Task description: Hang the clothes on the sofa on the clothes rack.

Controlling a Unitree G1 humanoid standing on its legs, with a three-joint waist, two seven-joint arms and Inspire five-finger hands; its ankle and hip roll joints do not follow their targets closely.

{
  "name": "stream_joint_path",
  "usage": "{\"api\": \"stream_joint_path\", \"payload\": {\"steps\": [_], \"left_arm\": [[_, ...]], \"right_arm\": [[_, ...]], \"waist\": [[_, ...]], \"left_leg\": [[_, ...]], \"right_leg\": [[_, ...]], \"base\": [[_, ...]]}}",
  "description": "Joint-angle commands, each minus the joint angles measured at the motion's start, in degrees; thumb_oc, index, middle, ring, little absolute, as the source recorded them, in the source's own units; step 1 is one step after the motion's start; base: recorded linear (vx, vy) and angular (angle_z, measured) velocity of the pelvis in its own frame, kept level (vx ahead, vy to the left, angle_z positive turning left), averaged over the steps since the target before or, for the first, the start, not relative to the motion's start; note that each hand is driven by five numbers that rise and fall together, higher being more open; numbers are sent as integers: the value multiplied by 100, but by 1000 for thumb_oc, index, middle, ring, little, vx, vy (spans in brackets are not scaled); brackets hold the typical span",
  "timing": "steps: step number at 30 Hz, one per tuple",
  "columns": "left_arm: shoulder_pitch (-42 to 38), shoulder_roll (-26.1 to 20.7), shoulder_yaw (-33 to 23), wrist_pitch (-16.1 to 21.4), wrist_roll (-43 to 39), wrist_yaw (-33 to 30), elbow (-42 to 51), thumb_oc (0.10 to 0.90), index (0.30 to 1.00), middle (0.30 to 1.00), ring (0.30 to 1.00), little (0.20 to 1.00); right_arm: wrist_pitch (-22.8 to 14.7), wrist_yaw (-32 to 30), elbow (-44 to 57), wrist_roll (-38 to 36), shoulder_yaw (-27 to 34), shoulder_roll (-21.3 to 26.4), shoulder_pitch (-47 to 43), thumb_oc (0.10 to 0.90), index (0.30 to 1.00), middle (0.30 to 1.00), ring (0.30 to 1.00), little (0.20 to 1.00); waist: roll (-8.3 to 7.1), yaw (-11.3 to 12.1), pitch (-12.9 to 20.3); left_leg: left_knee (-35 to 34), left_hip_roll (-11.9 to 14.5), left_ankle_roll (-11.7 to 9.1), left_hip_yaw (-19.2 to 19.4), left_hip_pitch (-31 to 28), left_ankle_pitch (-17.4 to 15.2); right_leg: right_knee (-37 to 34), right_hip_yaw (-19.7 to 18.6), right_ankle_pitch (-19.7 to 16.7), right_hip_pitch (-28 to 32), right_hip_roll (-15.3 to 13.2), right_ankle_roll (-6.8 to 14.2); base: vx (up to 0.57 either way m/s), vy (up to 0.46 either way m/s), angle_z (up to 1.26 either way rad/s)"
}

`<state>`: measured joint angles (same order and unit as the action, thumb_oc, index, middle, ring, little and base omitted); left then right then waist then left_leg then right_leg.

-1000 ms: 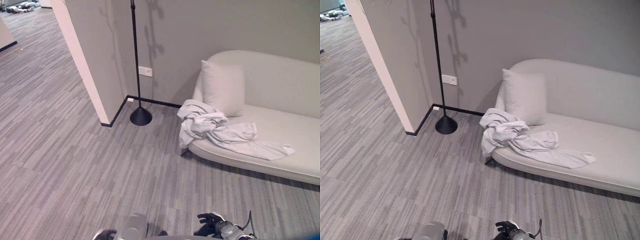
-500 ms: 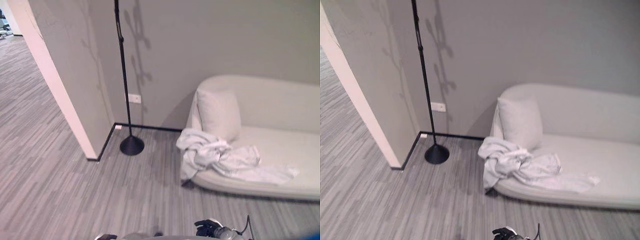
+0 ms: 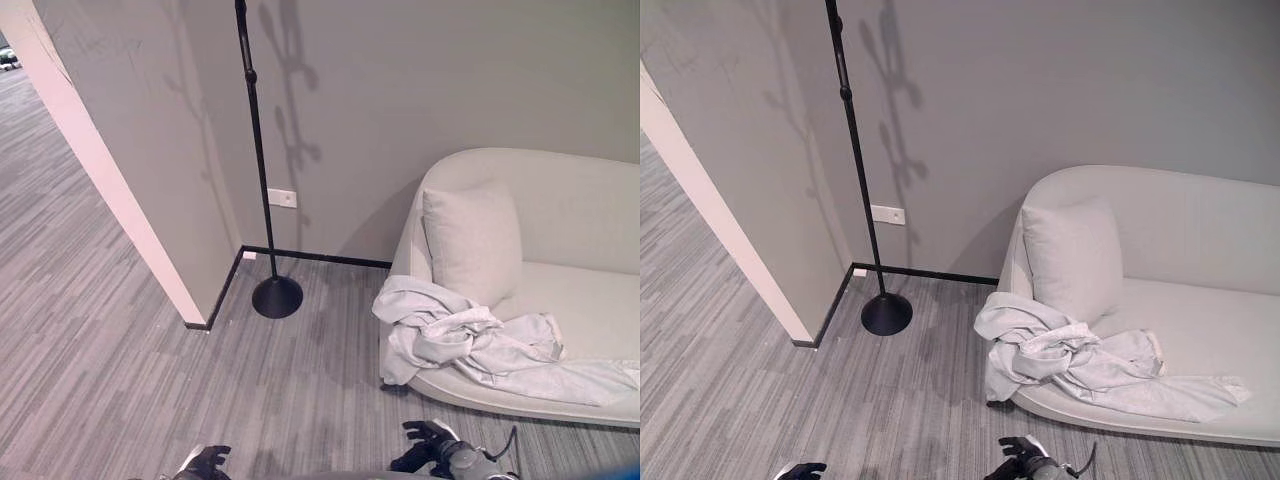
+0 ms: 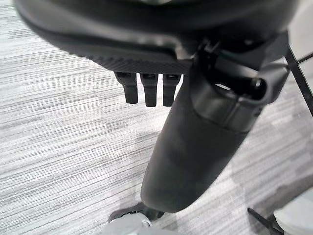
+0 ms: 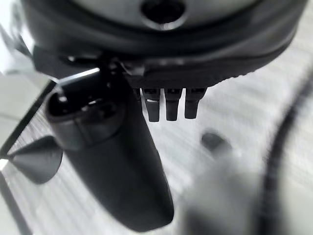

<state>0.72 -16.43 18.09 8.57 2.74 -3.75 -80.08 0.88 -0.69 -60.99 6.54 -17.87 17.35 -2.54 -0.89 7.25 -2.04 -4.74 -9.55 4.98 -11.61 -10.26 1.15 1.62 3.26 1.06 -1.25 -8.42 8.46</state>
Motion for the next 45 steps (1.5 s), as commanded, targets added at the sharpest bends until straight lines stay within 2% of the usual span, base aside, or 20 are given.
{"api": "stream_joint_path", "payload": {"steps": [1, 2, 4, 7, 9, 10, 12, 13, 14, 15, 16, 17, 18, 19, 24, 26, 32, 35, 39, 45], "left_arm": [[-154, -68, 1, 177, 290, -153, -156, 800, 900, 900, 900, 900], [-255, -37, 108, 190, 274, -132, -101, 800, 900, 900, 900, 900], [-368, -29, 288, 200, 382, -146, 8, 800, 900, 900, 900, 900], [-474, 61, 692, 240, 695, -174, 116, 800, 900, 900, 900, 900], [-468, 84, 700, 236, 701, -172, 145, 800, 900, 900, 900, 900], [-425, 146, 541, 239, 584, -157, 141, 800, 900, 900, 900, 900], [-408, 187, 478, 231, 521, -152, 132, 800, 900, 900, 900, 900], [-386, 246, 363, 209, 471, -169, 177, 800, 900, 900, 900, 900], [-391, 248, 358, 208, 472, -169, 178, 800, 900, 900, 900, 900], [-412, 231, 379, 213, 600, -255, 263, 800, 900, 900, 900, 900], [-431, 225, 437, 238, 632, -267, 265, 800, 900, 900, 900, 900], [-431, 225, 430, 238, 632, -268, 264, 800, 900, 900, 900, 900], [-453, 245, 576, 271, 585, -226, 294, 800, 900, 900, 900, 900], [-405, 267, 531, 267, 539, -230, 261, 800, 900, 900, 900, 900], [-408, 194, 279, 242, 200, -280, 114, 800, 900, 900, 900, 900], [-539, 125, 501, 287, 365, -323, 170, 800, 900, 900, 900, 900], [-695, 94, 728, 365, 412, -394, 417, 800, 900, 900, 900, 900], [-779, 106, 720, 396, 367, -493, 508, 800, 900, 900, 900, 900], [-869, 131, 1095, 506, 812, -640, 720, 800, 900, 900, 900, 900], [-849, 153, 864, 490, 649, -697, 587, 800, 900, 900, 900, 900]], "right_arm": [[-315, -565, 1060, 344, 419, 1135, -217, 800, 900, 900, 900, 900], [-326, -735, 1295, 353, 718, 1450, -244, 800, 900, 900, 900, 900], [-305, -882, 1517, 402, 980, 1724, -225, 800, 900, 900, 900, 900], [-404, -1230, 1647, 403, 1388, 2206, -209, 800, 900, 900, 900, 900], [-417, -1288, 1871, 549, 1470, 2372, -164, 800, 900, 900, 900, 900], [-510, -1428, 2130, 804, 1688, 2664, -6, 800, 900, 900, 900, 900], [-530, -1521, 2182, 951, 1753, 2797, 21, 800, 900, 900, 900, 900], [-480, -1718, 2419, 1450, 1699, 3102, -29, 800, 900, 900, 900, 900], [-479, -1719, 2417, 1453, 1696, 3104, -37, 800, 900, 900, 900, 900], [-537, -1736, 2504, 1622, 1631, 3324, -152, 800, 900, 900, 900, 900], [-595, -1736, 2361, 1575, 1425, 3405, -457, 800, 900, 900, 900, 900], [-598, -1739, 2351, 1573, 1411, 3405, -473, 800, 900, 900, 900, 900], [-660, -1774, 2164, 1526, 1014, 3429, -1047, 800, 900, 900, 900, 900], [-657, -1770, 2052, 1527, 850, 3357, -1204, 800, 900, 900, 900, 900], [-610, -1575, 1322, 1314, 116, 3119, -1902, 800, 900, 900, 900, 900], [-581, -1457, 1069, 1363, -403, 3091, -2372, 800, 900, 900, 900, 900], [-509, -1556, 1091, 1564, -705, 3138, -2684, 800, 900, 900, 900, 900], [-456, -1600, 1316, 1957, -827, 3340, -2684, 800, 900, 900, 900, 900], [-427, -1952, 1796, 2503, -766, 3717, -2676, 800, 900, 900, 900, 900], [-474, -1828, 1968, 2701, -832, 3766, -2488, 800, 900, 900, 900, 900]], "waist": [[-263, 9, 69], [-233, -73, 25], [-180, -169, -11], [-85, -291, -73], [-57, -305, -101], [-31, -306, -150], [-19, -323, -174], [-1, -288, -260], [-8, -307, -267], [15, -239, -304], [41, -147, -348], [40, -158, -345], [80, -6, -403], [115, 42, -369], [51, 205, -443], [39, 270, -563], [7, 289, -717], [-14, 259, -782], [-16, 195, -924], [-42, 192, -1003]], "left_leg": [[-26, 935, -368, -259, 487, -391], [-26, 1068, -472, -394, 607, -321], [-26, 1184, -591, -577, 735, -232], [-26, 1290, -754, -668, 919, -104], [-26, 1313, -800, -682, 945, -62], [-26, 1349, -841, -599, 1023, 1], [-26, 1348, -829, -529, 1060, 16], [-26, 1364, -716, 16, 1051, -25], [-26, 1345, -707, 1, 1058, -7], [-26, 1173, -562, 415, 1079, -136], [-9, 926, -521, 217, 1211, -127], [-2, 922, -519, 213, 1220, -128], [-5, 636, -491, -223, 1471, -110], [-26, 587, -423, -290, 1485, -83], [-26, 550, -292, -152, 1626, -27], [-26, 571, -248, -45, 1652, -79], [-26, 592, -245, 60, 1748, -122], [-26, 579, -269, 19, 1843, -93], [-26, 597, -308, 14, 1967, -66], [-26, 613, -323, -39, 2026, -44]], "right_leg": [[-505, -129, -760, 98, 35, -339], [-392, -5, -504, 80, 176, -439], [-342, 167, -302, 80, 295, -530], [-492, 464, -207, 208, 415, -613], [-524, 560, -181, 263, 435, -630], [-556, 710, -114, 355, 465, -666], [-610, 848, -98, 446, 456, -682], [-662, 1068, -45, 586, 412, -692], [-662, 1083, -49, 588, 394, -685], [-662, 1274, 13, 626, 318, -626], [-662, 1294, 0, 580, 277, -563], [-662, 1298, 0, 576, 274, -562], [-662, 1219, -38, 460, 292, -516], [-662, 1206, -31, 420, 325, -511], [-662, 1276, -70, 302, 242, -496], [-662, 1161, -135, 189, 217, -464], [-662, 1039, -187, 11, 216, -419], [-662, 1081, -201, -81, 214, -404], [-662, 1061, -252, -238, 235, -386], [-662, 1073, -249, -299, 257, -395]], "base": [[102, -389, 40], [87, -390, 57], [94, -412, 78], [70, -271, 72], [69, -188, 52], [83, -144, 52], [90, -108, 54], [57, -30, 89], [99, 18, 106], [33, 119, 78], [38, 115, 63], [-10, 158, 30], [47, 144, 7], [101, 204, -22], [99, 120, 2], [50, 101, -4], [33, 63, -11], [11, 8, -8], [-16, 5, 3], [0, 0, 0]]}}
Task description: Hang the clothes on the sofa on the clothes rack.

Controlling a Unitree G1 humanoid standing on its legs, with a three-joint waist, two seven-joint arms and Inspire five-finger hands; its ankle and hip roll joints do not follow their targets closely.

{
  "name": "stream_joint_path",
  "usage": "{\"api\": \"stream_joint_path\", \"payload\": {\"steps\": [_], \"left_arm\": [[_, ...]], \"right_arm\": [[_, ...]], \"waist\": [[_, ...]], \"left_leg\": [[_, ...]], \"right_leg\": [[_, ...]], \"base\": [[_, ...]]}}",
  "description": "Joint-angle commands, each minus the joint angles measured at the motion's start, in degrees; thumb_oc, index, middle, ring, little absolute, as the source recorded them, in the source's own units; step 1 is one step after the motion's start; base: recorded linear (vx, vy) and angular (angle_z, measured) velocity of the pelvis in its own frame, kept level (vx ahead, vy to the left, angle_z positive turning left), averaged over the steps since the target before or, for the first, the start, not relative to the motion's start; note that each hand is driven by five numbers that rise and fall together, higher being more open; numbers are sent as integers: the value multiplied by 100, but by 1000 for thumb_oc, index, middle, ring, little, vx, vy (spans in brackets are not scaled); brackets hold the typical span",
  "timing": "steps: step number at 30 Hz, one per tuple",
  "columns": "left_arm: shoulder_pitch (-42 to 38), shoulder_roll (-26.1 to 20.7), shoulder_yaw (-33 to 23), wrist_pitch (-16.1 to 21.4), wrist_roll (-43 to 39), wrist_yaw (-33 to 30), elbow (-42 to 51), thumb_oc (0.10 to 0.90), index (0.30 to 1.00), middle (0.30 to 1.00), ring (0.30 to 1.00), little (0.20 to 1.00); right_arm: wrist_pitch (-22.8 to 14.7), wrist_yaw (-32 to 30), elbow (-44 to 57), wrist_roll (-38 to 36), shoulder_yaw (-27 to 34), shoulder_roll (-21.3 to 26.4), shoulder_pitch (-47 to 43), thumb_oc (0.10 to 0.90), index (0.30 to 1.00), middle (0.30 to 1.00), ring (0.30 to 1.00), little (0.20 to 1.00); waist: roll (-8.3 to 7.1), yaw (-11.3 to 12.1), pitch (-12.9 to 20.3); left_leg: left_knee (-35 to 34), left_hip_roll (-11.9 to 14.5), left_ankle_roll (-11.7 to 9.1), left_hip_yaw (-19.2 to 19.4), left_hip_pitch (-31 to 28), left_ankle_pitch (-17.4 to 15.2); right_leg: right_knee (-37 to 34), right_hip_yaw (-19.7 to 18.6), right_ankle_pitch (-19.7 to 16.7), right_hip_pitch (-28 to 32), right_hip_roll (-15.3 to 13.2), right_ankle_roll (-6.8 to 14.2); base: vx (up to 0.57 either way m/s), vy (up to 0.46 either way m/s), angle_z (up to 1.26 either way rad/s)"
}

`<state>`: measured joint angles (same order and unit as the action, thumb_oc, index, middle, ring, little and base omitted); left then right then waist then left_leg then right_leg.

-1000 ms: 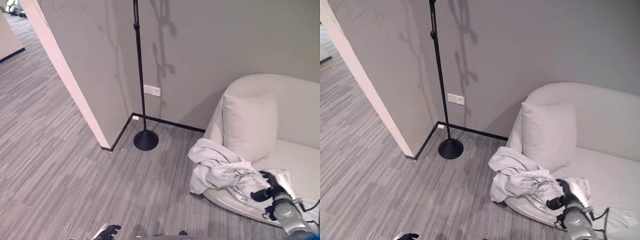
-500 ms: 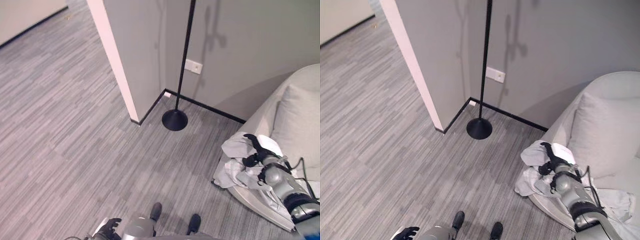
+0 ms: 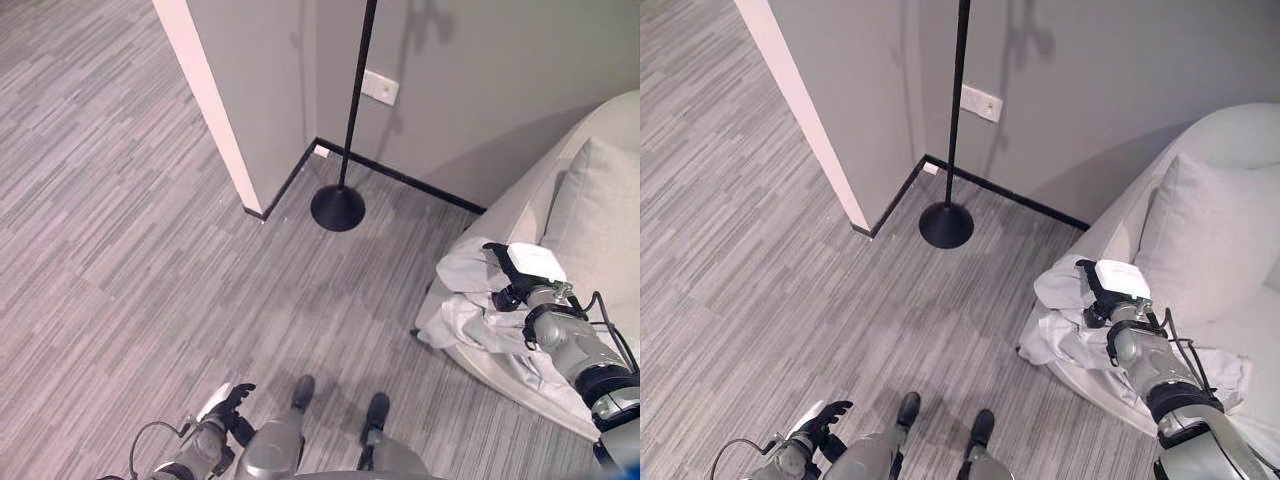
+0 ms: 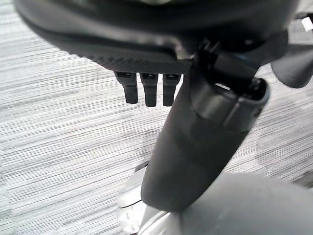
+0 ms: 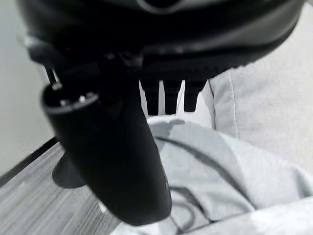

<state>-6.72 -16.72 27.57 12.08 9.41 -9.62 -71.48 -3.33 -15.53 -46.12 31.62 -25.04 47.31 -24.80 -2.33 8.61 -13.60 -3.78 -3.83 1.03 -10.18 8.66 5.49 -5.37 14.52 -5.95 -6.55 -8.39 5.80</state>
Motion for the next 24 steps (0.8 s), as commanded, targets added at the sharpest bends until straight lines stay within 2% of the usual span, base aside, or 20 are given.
{"api": "stream_joint_path", "payload": {"steps": [1, 3, 6, 10, 16, 24], "left_arm": [[-104, 194, -114, 134, -3, -148, -312, 800, 900, 900, 900, 900], [-102, 195, -104, 142, 25, -168, -312, 800, 900, 900, 900, 900], [-150, 159, 6, 173, 78, -276, -226, 800, 900, 900, 900, 900], [-185, 98, 38, 177, 57, -336, -120, 800, 900, 900, 900, 900], [-225, 66, 16, 152, 54, -442, -94, 800, 900, 900, 900, 900], [-440, -34, 227, 114, 310, -642, 148, 800, 900, 900, 900, 900]], "right_arm": [[-59, -313, 459, 242, -173, 734, -229, 800, 900, 900, 900, 900], [-53, -342, 394, 263, -216, 707, -238, 800, 900, 900, 900, 900], [-30, -372, -199, 244, -590, 531, -541, 800, 900, 900, 900, 900], [-5, -237, -448, 303, -925, 538, -735, 800, 900, 900, 900, 900], [79, -121, -612, 615, -1254, 470, -689, 800, 900, 900, 900, 900], [362, 137, -1150, 1756, -1984, 411, -688, 800, 900, 900, 900, 900]], "waist": [[112, 61, 109], [124, 58, 87], [205, 93, -55], [239, 108, -152], [215, 98, -214], [224, 105, -442]], "left_leg": [[-122, 38, 60, -195, 154, -461], [-122, 33, 56, -204, 175, -448], [-122, -1, 25, -214, 308, -374], [-122, -24, -2, -205, 434, -329], [-122, -28, -14, -206, 500, -312], [-122, -23, -63, -202, 638, -244]], "right_leg": [[37, -47, 452, 211, 256, -131], [37, -42, 447, 194, 252, -130], [37, -16, 398, 77, 230, -113], [37, -17, 343, -39, 213, -89], [37, -7, 330, -98, 214, -86], [37, -15, 289, -237, 227, -90]], "base": [[0, 0, 0], [0, 0, 0], [-13, 21, 4], [-2, 11, 3], [16, 4, 0], [0, -4, 0]]}}
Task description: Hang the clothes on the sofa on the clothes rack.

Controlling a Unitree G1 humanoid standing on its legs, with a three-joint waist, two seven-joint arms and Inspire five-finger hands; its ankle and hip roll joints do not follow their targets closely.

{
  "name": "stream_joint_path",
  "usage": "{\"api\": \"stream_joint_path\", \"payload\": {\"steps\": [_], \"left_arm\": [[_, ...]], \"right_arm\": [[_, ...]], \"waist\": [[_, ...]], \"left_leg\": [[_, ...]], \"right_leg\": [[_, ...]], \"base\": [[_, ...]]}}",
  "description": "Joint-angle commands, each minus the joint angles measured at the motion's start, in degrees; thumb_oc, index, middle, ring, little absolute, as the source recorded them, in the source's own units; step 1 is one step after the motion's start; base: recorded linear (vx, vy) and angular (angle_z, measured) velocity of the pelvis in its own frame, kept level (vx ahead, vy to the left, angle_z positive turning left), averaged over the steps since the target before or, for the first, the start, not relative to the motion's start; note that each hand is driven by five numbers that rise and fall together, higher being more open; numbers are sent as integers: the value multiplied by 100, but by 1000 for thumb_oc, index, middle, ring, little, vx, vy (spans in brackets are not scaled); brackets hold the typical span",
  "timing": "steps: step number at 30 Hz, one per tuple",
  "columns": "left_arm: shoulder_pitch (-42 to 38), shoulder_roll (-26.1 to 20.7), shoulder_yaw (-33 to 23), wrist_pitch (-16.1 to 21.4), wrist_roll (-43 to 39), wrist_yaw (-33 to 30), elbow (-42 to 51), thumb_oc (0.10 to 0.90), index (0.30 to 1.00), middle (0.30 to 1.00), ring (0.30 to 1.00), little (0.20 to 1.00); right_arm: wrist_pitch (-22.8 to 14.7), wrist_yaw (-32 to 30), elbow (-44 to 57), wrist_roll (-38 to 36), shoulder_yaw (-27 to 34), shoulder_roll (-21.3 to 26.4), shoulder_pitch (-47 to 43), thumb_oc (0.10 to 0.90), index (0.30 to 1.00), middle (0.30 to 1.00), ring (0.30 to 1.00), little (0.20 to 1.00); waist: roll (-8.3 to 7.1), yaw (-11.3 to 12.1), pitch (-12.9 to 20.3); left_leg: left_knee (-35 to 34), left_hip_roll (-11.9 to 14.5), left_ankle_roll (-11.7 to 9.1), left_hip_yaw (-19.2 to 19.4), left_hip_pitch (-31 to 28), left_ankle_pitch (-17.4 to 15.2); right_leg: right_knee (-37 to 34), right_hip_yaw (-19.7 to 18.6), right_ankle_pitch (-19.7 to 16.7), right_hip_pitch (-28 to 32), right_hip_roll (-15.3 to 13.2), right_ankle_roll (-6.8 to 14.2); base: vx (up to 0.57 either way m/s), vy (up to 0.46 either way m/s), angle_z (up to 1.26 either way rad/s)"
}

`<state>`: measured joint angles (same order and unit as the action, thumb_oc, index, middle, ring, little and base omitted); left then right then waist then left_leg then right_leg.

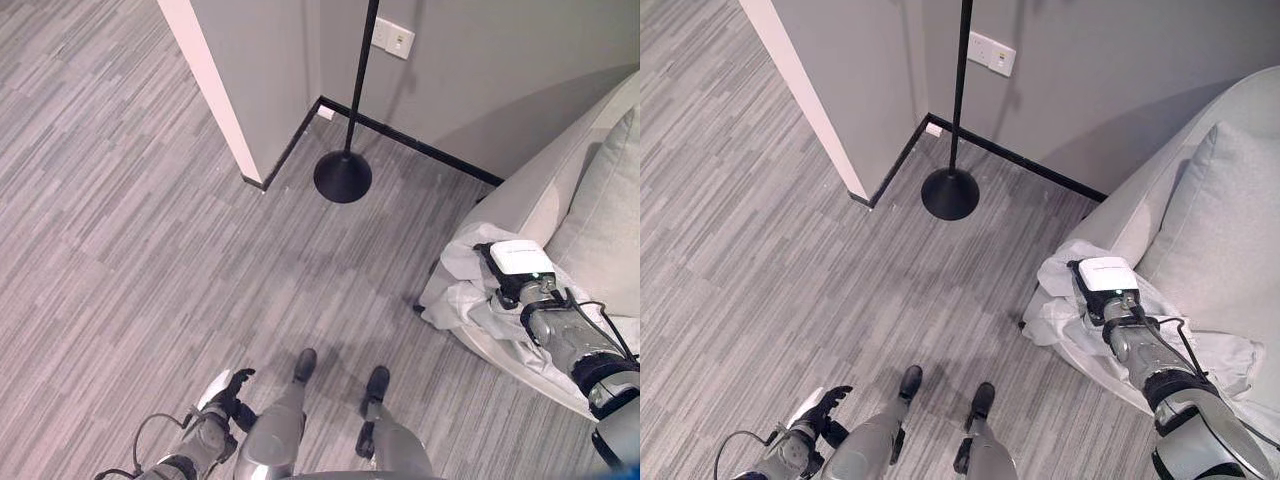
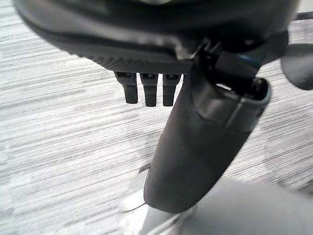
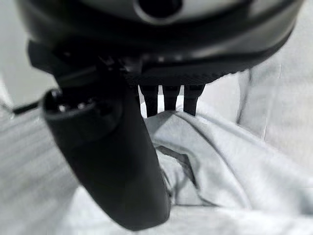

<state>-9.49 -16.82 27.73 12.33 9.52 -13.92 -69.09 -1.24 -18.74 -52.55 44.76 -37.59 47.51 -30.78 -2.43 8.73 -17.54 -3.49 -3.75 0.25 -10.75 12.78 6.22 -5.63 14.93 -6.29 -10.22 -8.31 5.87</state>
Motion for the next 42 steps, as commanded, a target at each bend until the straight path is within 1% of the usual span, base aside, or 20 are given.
{"api": "stream_joint_path", "payload": {"steps": [1, 2, 3, 4, 5, 9, 20, 21, 23, 24, 25, 26, 27, 28, 29, 31, 35, 36, 37, 42], "left_arm": [[-223, -63, 302, 82, 393, -238, -56, 800, 900, 900, 900, 900], [-221, -63, 292, 80, 397, -240, -54, 800, 900, 900, 900, 900], [-251, -116, 322, 60, 472, -271, -49, 800, 900, 900, 900, 900], [-248, -114, 312, 59, 476, -274, -47, 800, 900, 900, 900, 900], [-285, -174, 326, 53, 515, -274, -25, 800, 900, 900, 900, 900], [-341, -296, 329, 26, 577, -263, 24, 800, 900, 900, 900, 900], [-389, -357, 342, 14, 601, -277, 31, 800, 900, 900, 900, 900], [-440, -455, 304, -22, 655, -320, 3, 800, 900, 900, 900, 900], [-443, -470, 271, -25, 653, -331, -5, 800, 900, 900, 900, 900], [-381, -487, 137, -40, 630, -409, -17, 800, 900, 900, 900, 900], [-190, -443, -30, -33, 651, -524, 57, 800, 900, 900, 900, 900], [-114, -411, -91, -22, 653, -535, 71, 800, 900, 900, 900, 900], [9, -293, -72, 28, 691, -577, 62, 800, 900, 900, 900, 900], [41, -247, -68, 40, 688, -597, 62, 800, 900, 900, 900, 900], [40, -248, -58, 41, 689, -599, 61, 800, 900, 900, 900, 900], [165, -175, -141, 79, 694, -617, 85, 800, 900, 900, 900, 900], [334, -185, -214, 122, 797, -633, 187, 800, 900, 900, 900, 900], [339, -191, -201, 120, 799, -632, 189, 800, 900, 900, 900, 900], [413, -215, -257, 136, 864, -641, 285, 800, 900, 900, 900, 900], [640, -286, -441, 223, 697, -488, 747, 800, 900, 900, 900, 900]], "right_arm": [[212, 571, -616, 699, -914, 348, -93, 800, 900, 900, 900, 900], [213, 567, -636, 706, -929, 331, -113, 767, 851, 851, 851, 851], [223, 659, -657, 951, -1107, 348, -101, 521, 481, 481, 481, 481], [223, 662, -663, 958, -1118, 342, -113, 413, 319, 319, 319, 319], [192, 825, -790, 1042, -1262, 302, -115, 400, 300, 300, 300, 300], [231, 1012, -1052, 1133, -1477, 217, -141, 400, 300, 300, 300, 300], [283, 1031, -1233, 1102, -1500, 115, -206, 400, 300, 300, 300, 300], [395, 989, -1401, 1019, -1477, -85, -364, 400, 300, 300, 300, 300], [408, 969, -1411, 974, -1460, -128, -403, 400, 300, 300, 300, 300], [473, 718, -1198, 516, -1039, -103, -516, 400, 300, 300, 300, 300], [567, 352, 18, -63, -139, 357, -526, 400, 300, 300, 300, 300], [586, 203, 430, -149, 101, 503, -510, 400, 300, 300, 300, 300], [593, -302, 553, -579, 739, 560, -371, 400, 300, 300, 300, 300], [593, -439, 757, -727, 958, 586, -370, 400, 300, 300, 300, 300], [600, -432, 785, -726, 987, 597, -338, 400, 300, 300, 300, 300], [635, -927, 1647, -816, 1829, 776, -70, 400, 300, 300, 300, 300], [719, -1379, 2743, -605, 2897, 981, 322, 400, 300, 300, 300, 300], [726, -1363, 2783, -595, 2944, 978, 379, 400, 300, 300, 300, 300], [746, -1543, 3342, -518, 3437, 1037, 504, 400, 300, 300, 300, 300], [719, -1658, 4093, -398, 4106, 1132, 720, 400, 300, 300, 300, 300]], "waist": [[245, 109, -86], [243, 99, -86], [250, 104, -112], [250, 99, -112], [264, 112, -128], [280, 135, -159], [296, 143, -183], [317, 139, -173], [311, 140, -170], [305, 84, -104], [290, -12, 4], [284, -58, 49], [301, -94, 170], [306, -102, 219], [307, -93, 214], [307, -160, 420], [259, -156, 713], [253, -142, 713], [231, -135, 863], [176, 13, 1164]], "left_leg": [[-151, -38, 11, -165, 251, -313], [-151, -37, 10, -166, 254, -313], [-151, -39, 4, -166, 264, -302], [-151, -38, 3, -163, 265, -302], [-151, -40, -1, -172, 280, -287], [-151, -48, -16, -185, 315, -258], [-151, -51, -24, -180, 321, -246], [-151, -49, -24, -152, 300, -256], [-151, -45, -23, -138, 289, -264], [-151, -32, -12, -82, 218, -325], [-151, -13, 15, -7, 144, -380], [-151, -9, 21, 7, 126, -400], [-151, -7, 46, 31, 43, -456], [-151, -4, 57, 39, -3, -482], [-151, -4, 58, 37, -11, -484], [-151, 9, 98, 40, -141, -532], [-151, 27, 128, 34, -390, -630], [-151, 32, 123, 31, -417, -661], [-151, 28, 135, 12, -500, -673], [-151, 44, 146, -43, -721, -770]], "right_leg": [[63, -60, 323, 115, 229, -102], [63, -59, 323, 114, 230, -103], [63, -68, 326, 98, 236, -107], [63, -72, 325, 95, 237, -107], [63, -80, 325, 73, 241, -111], [63, -90, 315, 45, 251, -122], [63, -107, 308, 39, 255, -125], [63, -173, 314, 36, 276, -135], [63, -193, 315, 38, 280, -138], [63, -246, 348, 96, 287, -133], [63, -316, 361, 129, 288, -118], [63, -330, 366, 141, 287, -115], [63, -351, 400, 220, 282, -109], [63, -359, 413, 265, 280, -113], [63, -357, 416, 275, 280, -113], [63, -351, 448, 406, 270, -115], [63, -313, 532, 663, 264, -107], [63, -320, 558, 689, 268, -103], [63, -292, 575, 790, 262, -111], [63, -258, 678, 1026, 272, -127]], "base": [[0, 0, 0], [10, -36, 1], [0, 0, 0], [16, -32, 2], [9, -31, 1], [8, -35, 2], [-1, -2, 2], [0, 0, 0], [-12, -1, -6], [-31, 50, -5], [-29, 61, -3], [-21, 67, -9], [5, 32, -25], [4, 21, -30], [0, 7, -24], [-3, 2, -6], [16, -17, -6], [-9, -14, -6], [0, 0, 0], [9, -3, 0]]}}
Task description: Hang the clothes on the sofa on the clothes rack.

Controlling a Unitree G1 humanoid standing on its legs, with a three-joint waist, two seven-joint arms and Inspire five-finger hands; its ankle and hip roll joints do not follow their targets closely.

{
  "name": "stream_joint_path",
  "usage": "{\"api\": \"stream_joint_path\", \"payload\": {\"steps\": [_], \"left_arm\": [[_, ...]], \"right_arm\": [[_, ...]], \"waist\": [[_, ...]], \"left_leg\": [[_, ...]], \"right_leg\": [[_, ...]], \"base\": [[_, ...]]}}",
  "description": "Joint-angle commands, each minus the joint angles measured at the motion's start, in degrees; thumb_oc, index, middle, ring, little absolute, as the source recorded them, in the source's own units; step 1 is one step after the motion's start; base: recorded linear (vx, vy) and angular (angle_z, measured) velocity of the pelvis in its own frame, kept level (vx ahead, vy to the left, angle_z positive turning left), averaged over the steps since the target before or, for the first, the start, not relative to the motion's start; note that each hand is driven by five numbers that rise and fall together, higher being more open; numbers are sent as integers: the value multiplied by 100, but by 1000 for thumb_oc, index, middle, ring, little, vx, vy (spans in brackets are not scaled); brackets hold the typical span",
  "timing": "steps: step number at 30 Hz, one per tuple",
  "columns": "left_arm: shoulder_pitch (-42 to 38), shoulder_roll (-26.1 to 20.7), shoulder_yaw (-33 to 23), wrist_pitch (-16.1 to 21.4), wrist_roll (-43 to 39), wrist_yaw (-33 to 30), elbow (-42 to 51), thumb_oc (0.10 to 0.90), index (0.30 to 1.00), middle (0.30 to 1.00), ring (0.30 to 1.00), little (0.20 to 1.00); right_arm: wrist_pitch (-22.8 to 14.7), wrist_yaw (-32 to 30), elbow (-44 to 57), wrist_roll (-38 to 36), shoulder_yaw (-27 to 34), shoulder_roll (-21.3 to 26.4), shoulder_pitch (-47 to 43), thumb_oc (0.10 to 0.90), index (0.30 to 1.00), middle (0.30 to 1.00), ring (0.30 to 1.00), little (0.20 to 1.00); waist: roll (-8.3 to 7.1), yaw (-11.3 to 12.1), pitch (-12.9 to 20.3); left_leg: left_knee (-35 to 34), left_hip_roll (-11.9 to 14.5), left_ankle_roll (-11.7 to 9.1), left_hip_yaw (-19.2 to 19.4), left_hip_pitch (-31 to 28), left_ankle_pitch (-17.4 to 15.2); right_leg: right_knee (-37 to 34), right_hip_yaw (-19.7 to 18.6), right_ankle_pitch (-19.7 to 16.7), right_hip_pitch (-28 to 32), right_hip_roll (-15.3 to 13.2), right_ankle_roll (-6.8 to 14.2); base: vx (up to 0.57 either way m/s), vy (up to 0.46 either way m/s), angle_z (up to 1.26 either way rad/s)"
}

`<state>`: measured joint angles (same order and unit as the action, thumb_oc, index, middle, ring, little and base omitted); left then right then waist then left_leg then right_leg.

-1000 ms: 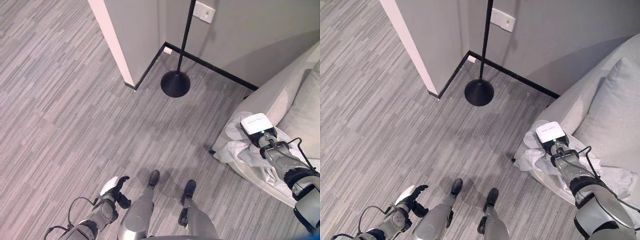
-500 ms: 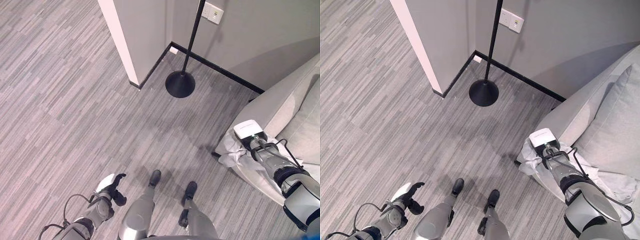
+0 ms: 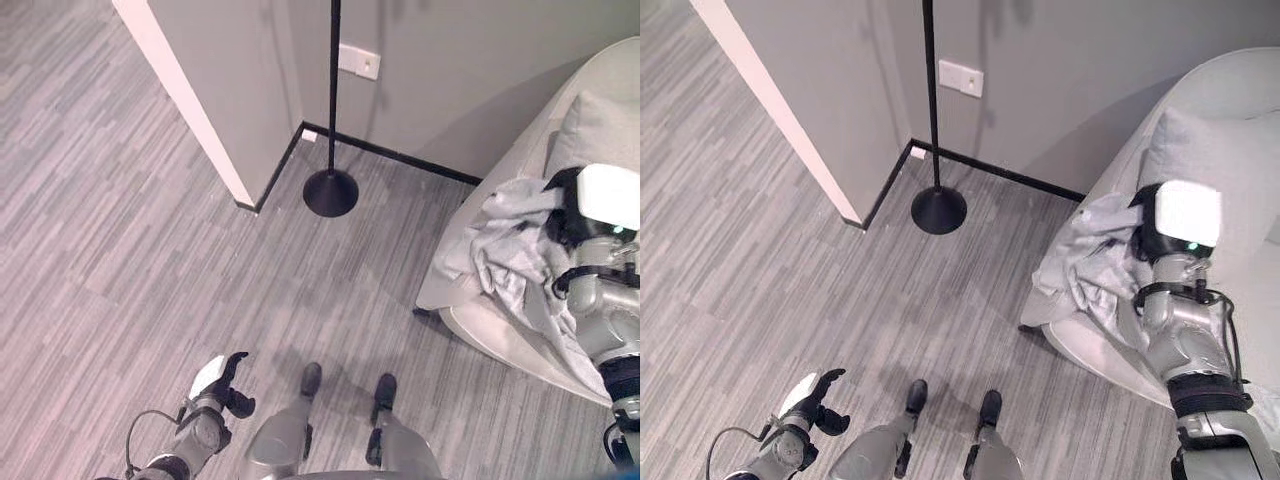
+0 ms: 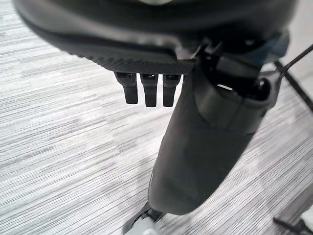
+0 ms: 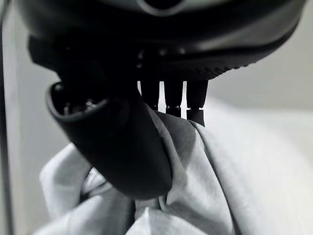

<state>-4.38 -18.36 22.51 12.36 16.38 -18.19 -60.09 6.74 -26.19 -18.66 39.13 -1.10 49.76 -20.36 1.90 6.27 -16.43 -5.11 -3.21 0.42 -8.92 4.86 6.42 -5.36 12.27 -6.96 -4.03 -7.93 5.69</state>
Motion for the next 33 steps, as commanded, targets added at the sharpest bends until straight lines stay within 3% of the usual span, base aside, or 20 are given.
{"api": "stream_joint_path", "payload": {"steps": [1, 4, 8, 13, 14, 18, 21, 26, 27, 28, 31, 33], "left_arm": [[207, -165, 25, 234, -89, 0, 33, 800, 900, 900, 900, 900], [434, -302, -229, 292, -631, 242, 804, 800, 900, 900, 900, 900], [660, -660, -515, 278, -1338, 360, 2315, 800, 900, 900, 900, 900], [520, -917, -777, 327, -1157, 13, 3312, 800, 900, 900, 900, 900], [376, -1054, -802, 421, -1138, -143, 3755, 800, 900, 900, 900, 900], [68, -1206, -884, 548, -1082, -384, 4199, 800, 900, 900, 900, 900], [-467, -1127, -985, 615, -1137, -726, 4646, 800, 900, 900, 900, 900], [-1147, -978, -835, 512, -827, -1107, 4469, 800, 900, 900, 900, 900], [-1363, -970, -739, 449, -640, -1183, 4423, 800, 900, 900, 900, 900], [-1946, -900, -469, 280, -217, -1502, 4221, 800, 900, 900, 900, 900], [-2292, -888, -312, 167, 79, -1734, 4025, 800, 900, 900, 900, 900], [-2634, -917, -265, -114, 527, -2069, 3812, 800, 900, 900, 900, 900]], "right_arm": [[-91, -893, 821, 181, 511, 947, -349, 400, 300, 300, 300, 300], [-36, -882, 1115, 223, 573, 1237, -770, 400, 300, 300, 300, 300], [159, -879, 1326, 187, 312, 1688, -2044, 400, 300, 300, 300, 300], [270, -921, 1314, 49, -286, 1808, -3266, 400, 300, 300, 300, 300], [301, -977, 1284, -17, -601, 1842, -3893, 400, 300, 300, 300, 300], [302, -1013, 1130, -149, -1221, 1797, -4862, 400, 300, 300, 300, 300], [189, -1045, 1051, -453, -1692, 1355, -5599, 400, 300, 300, 300, 300], [69, -1022, 1178, -538, -1796, 865, -5750, 400, 300, 300, 300, 300], [16, -1013, 1214, -577, -1823, 712, -5737, 400, 300, 300, 300, 300], [-159, -961, 1309, -705, -1890, 227, -5719, 400, 300, 300, 300, 300], [-260, -915, 1284, -771, -2005, -34, -5779, 400, 300, 300, 300, 300], [-355, -835, 1384, -854, -2062, -361, -5718, 400, 300, 300, 300, 300]], "waist": [[-277, 296, 1118], [-353, 443, 1318], [-509, 633, 1590], [-641, 681, 1734], [-739, 715, 1807], [-802, 680, 1909], [-818, 599, 1976], [-784, 483, 1981], [-777, 440, 2006], [-750, 340, 2042], [-729, 302, 2036], [-687, 241, 2042]], "left_leg": [[11, -11, 130, -237, 43, -799], [11, -10, 130, -287, -55, -822], [11, -13, 133, -324, -193, -866], [11, -5, 118, -348, -278, -885], [11, -2, 99, -380, -312, -894], [11, -3, 71, -395, -370, -906], [11, 1, 49, -411, -441, -925], [11, 2, 34, -417, -500, -940], [11, 1, 31, -410, -516, -945], [11, -3, 33, -397, -547, -960], [11, 1, 34, -363, -560, -967], [11, 4, 39, -328, -567, -969]], "right_leg": [[36, 24, 763, 441, 233, -114], [36, 62, 794, 551, 232, -122], [36, 96, 835, 703, 237, -130], [36, 88, 859, 800, 246, -144], [36, 98, 875, 846, 252, -161], [36, 98, 882, 911, 264, -184], [36, 77, 889, 984, 264, -215], [36, 48, 889, 1039, 264, -240], [36, 32, 894, 1048, 262, -243], [36, -25, 893, 1060, 262, -253], [36, -69, 883, 1052, 264, -251], [36, -131, 879, 1034, 269, -262]], "base": [[4, -3, 5], [0, -2, 3], [1, 1, 1], [-2, -9, 3], [0, 0, 0], [0, 0, 0], [5, -12, 3], [0, -3, 1], [0, 0, 0], [0, 0, 0], [2, -4, -5], [-15, 2, -14]]}}
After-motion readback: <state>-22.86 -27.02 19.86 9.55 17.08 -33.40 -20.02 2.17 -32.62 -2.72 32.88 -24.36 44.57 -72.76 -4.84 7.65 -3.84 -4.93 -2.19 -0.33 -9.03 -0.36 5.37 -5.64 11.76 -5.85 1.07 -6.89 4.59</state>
